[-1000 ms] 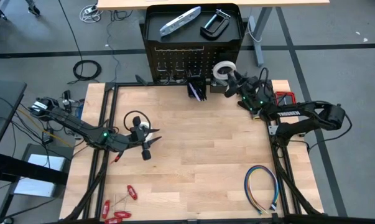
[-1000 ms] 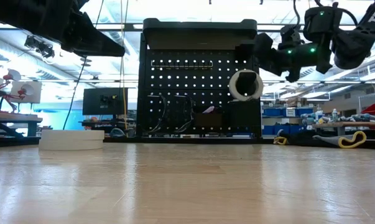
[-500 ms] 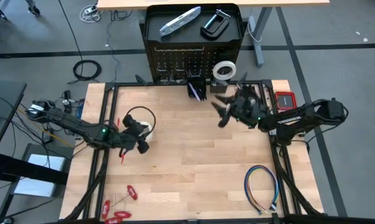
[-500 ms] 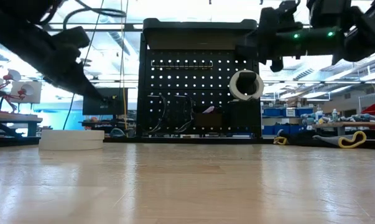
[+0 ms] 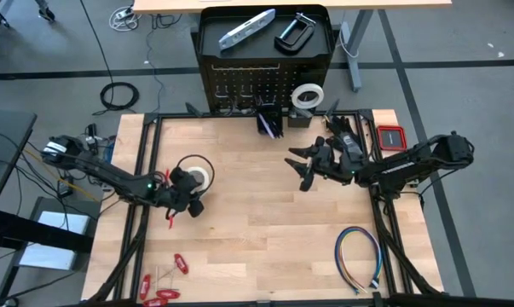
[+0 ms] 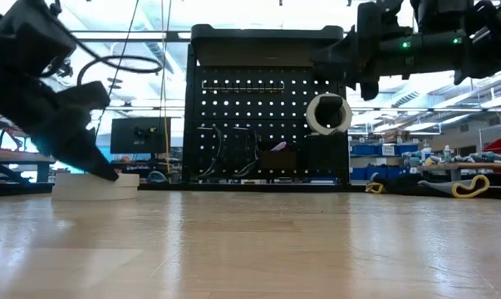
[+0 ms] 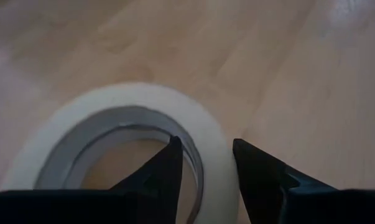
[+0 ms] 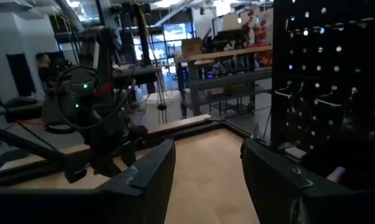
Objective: Hang tools onto peg board
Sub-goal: Hang the white masking tape on the peg board
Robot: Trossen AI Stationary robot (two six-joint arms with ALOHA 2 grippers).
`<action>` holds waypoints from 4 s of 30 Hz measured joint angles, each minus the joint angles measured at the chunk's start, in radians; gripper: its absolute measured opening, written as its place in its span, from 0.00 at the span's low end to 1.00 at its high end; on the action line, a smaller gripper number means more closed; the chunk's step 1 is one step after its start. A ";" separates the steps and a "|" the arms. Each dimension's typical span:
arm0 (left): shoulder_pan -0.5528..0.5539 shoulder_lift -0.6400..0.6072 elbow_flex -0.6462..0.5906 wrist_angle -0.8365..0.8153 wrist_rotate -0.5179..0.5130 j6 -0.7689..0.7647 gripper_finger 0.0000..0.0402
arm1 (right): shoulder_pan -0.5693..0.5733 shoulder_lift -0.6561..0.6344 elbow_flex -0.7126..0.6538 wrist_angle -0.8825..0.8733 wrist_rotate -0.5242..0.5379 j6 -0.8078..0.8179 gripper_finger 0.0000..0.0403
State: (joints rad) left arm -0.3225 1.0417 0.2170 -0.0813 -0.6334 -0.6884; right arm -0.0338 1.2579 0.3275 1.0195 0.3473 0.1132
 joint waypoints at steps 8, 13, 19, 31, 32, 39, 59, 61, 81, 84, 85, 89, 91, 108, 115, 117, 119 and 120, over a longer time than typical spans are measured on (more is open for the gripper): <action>0.000 0.071 -0.040 0.102 -0.008 0.004 0.37 | 0.000 0.000 0.000 0.001 0.003 0.023 0.47; 0.000 0.077 -0.041 0.119 -0.019 0.005 0.32 | 0.001 0.000 0.000 0.001 0.003 0.026 0.47; 0.000 0.078 -0.030 0.150 -0.016 0.043 0.20 | 0.060 0.000 0.043 -0.091 0.009 -0.031 0.47; 0.000 0.078 0.235 0.218 -0.277 0.583 0.20 | 0.149 0.262 0.382 -0.383 0.133 0.119 0.48; 0.000 0.078 0.250 0.241 -0.291 0.627 0.20 | 0.149 0.304 0.397 -0.351 0.129 0.140 0.48; 0.000 0.096 0.276 0.360 -0.311 0.789 0.19 | 0.148 0.551 0.539 -0.132 0.125 0.215 0.48; -0.032 0.162 0.274 0.373 -0.342 0.790 0.19 | 0.084 0.769 0.790 -0.108 0.126 0.626 0.45; -0.035 0.162 0.274 0.367 -0.346 0.790 0.19 | 0.086 0.769 0.790 -0.109 0.122 0.643 0.44; -0.068 0.162 0.278 0.383 -0.377 0.823 0.19 | 0.118 0.751 0.789 -0.194 0.050 0.628 0.44; -0.068 0.162 0.278 0.383 -0.383 0.823 0.19 | 0.129 0.718 0.789 -0.249 0.033 0.626 0.44; -0.067 0.162 0.278 0.383 -0.384 0.823 0.19 | 0.131 0.707 0.789 -0.266 0.033 0.625 0.44; -0.066 0.162 0.278 0.416 -0.367 0.820 0.19 | 0.133 0.687 0.789 -0.288 0.079 0.620 0.44; -0.065 0.162 0.278 0.462 -0.328 0.822 0.19 | 0.125 0.687 0.789 -0.280 0.115 0.652 0.44; -0.067 0.162 0.278 0.481 -0.270 0.839 0.19 | 0.066 0.685 0.789 -0.173 0.058 0.674 0.42; -0.067 0.163 0.278 0.464 -0.284 0.837 0.19 | 0.063 0.685 0.789 -0.198 -0.008 0.680 0.32; -0.067 0.163 0.278 0.464 -0.296 0.839 0.19 | 0.062 0.685 0.789 -0.201 -0.030 0.684 0.27; -0.066 0.163 0.278 0.457 -0.301 0.842 0.19 | 0.062 0.685 0.789 -0.202 -0.039 0.688 0.23; -0.067 0.163 0.277 0.453 -0.301 0.842 0.19 | 0.062 0.685 0.789 -0.204 -0.043 0.688 0.22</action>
State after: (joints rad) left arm -0.3893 1.2046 0.4942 0.3718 -0.9345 0.1534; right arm 0.0284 1.9430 1.1168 0.8159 0.3047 0.8008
